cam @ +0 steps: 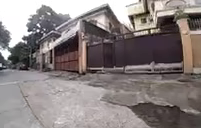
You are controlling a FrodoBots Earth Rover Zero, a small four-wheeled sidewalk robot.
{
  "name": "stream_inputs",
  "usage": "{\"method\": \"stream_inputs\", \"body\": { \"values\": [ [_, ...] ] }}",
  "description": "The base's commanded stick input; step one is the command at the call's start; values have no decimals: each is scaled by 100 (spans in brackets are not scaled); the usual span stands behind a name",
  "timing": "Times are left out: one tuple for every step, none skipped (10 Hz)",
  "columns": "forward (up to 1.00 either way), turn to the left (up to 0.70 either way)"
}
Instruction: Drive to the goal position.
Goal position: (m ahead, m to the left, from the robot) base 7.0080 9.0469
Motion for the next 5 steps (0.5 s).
{"method": "stream_inputs", "body": {
  "values": [
    [100, 27],
    [100, 27],
    [100, 27],
    [100, 27],
    [100, 27]
  ]
}}
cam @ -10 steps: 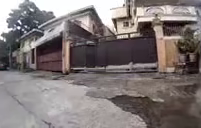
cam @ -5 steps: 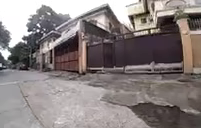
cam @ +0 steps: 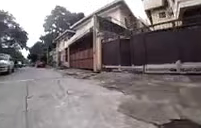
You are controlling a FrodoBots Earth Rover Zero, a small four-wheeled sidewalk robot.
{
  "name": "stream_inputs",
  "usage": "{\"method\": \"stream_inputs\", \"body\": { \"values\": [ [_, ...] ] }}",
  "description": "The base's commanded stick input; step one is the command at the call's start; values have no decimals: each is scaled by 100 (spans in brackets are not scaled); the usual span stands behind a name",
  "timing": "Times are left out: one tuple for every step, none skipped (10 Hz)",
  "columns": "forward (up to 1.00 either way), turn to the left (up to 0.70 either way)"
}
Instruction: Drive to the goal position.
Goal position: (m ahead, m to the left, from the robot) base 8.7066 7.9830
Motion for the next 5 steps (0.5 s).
{"method": "stream_inputs", "body": {
  "values": [
    [100, 27],
    [100, 27],
    [100, 27],
    [100, 27],
    [100, 27]
  ]
}}
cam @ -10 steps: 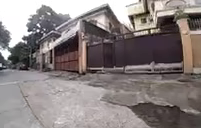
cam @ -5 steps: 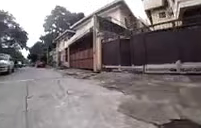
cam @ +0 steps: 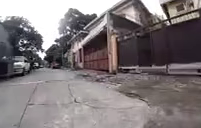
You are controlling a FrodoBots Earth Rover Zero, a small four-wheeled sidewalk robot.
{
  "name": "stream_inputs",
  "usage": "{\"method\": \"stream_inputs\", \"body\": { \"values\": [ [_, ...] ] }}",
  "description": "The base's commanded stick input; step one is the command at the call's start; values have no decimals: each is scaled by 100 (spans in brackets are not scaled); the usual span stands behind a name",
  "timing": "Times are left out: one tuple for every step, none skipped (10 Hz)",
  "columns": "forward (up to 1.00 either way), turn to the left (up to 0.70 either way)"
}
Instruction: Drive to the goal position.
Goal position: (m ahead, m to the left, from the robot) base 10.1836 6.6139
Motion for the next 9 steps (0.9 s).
{"method": "stream_inputs", "body": {
  "values": [
    [100, 27],
    [100, 27],
    [100, 27],
    [86, 30],
    [3, 45],
    [88, 29],
    [100, 27],
    [100, 27],
    [100, 27]
  ]
}}
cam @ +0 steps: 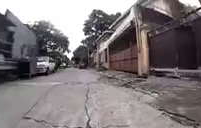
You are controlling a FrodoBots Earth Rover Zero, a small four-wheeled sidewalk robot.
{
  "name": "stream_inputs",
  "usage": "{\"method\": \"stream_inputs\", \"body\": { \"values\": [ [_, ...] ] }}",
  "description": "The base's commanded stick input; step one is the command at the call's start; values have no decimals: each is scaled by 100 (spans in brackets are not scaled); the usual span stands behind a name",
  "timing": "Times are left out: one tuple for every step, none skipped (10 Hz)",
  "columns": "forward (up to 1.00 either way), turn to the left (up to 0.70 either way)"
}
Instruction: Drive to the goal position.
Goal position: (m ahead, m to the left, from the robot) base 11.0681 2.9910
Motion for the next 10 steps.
{"method": "stream_inputs", "body": {
  "values": [
    [100, 27],
    [100, 27],
    [100, 27],
    [100, 27],
    [100, 27],
    [100, 27],
    [100, 6],
    [100, 0],
    [100, 0],
    [100, 0]
  ]
}}
